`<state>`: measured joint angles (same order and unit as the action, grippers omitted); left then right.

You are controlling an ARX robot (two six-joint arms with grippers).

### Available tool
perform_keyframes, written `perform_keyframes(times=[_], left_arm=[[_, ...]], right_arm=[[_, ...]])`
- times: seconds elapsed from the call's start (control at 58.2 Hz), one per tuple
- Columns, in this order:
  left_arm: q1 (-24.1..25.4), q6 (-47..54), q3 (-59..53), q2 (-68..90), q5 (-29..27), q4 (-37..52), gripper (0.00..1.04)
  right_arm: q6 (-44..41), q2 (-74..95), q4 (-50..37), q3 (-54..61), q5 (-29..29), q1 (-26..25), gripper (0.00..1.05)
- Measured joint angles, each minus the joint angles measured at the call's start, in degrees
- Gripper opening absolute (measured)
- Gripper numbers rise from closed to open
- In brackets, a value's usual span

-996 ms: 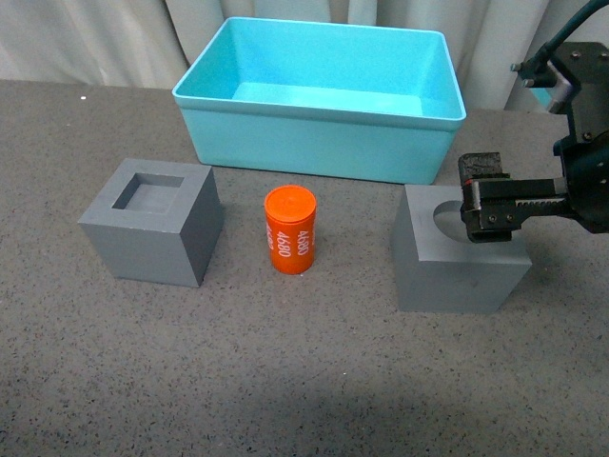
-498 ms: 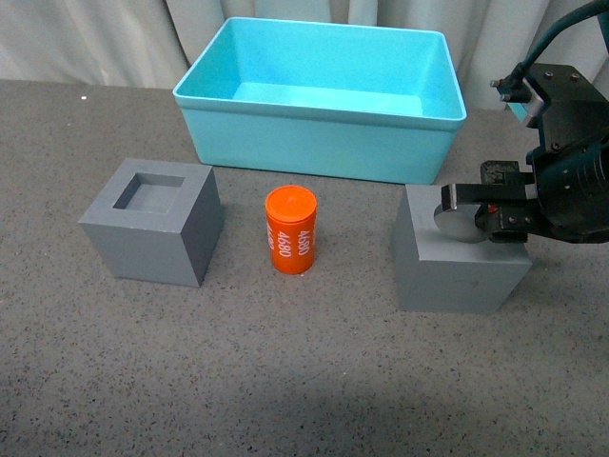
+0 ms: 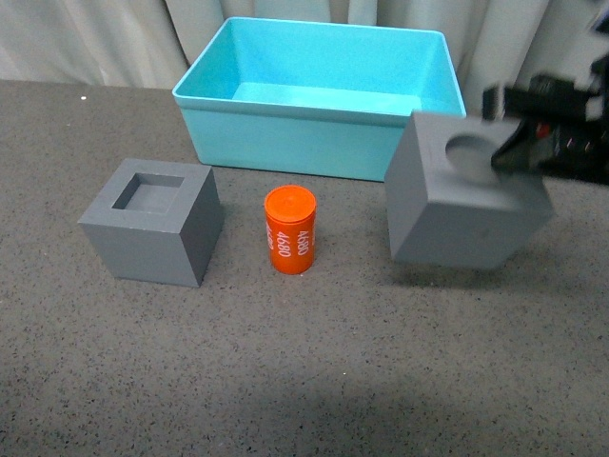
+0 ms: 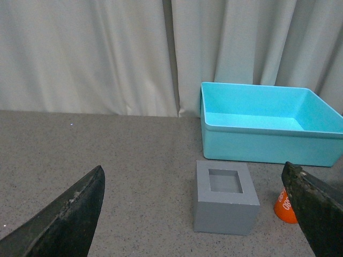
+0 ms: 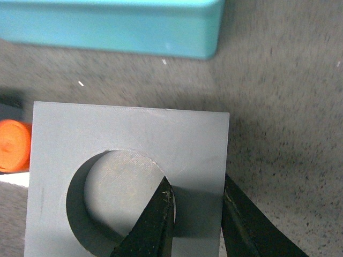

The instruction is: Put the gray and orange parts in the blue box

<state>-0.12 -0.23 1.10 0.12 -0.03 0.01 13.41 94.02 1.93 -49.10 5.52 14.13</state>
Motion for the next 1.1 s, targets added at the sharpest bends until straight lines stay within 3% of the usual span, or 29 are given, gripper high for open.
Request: perform_keyframes(times=[0.189, 0.549, 0.721, 1.099], left_arm=[[0.0, 0.0, -0.02, 0.0, 0.0, 0.0, 0.98], [0.0, 0.0, -0.02, 0.0, 0.0, 0.0, 0.98], [0.0, 0.0, -0.02, 0.0, 0.0, 0.0, 0.98], [0.0, 0.0, -0.02, 0.0, 0.0, 0.0, 0.98]], right_arm=[[-0.15, -2.27, 0.33, -9.07, 0.74, -0.63, 0.18], [-0.5, 19.52, 4.44, -34.42, -0.42, -0.92, 0.18], [-0.37, 28.65, 10.34, -46.21, -1.57, -0.7, 0.18], [-1.62, 39.28, 19.34, -57.48, -2.34, -1.22, 0.18]])
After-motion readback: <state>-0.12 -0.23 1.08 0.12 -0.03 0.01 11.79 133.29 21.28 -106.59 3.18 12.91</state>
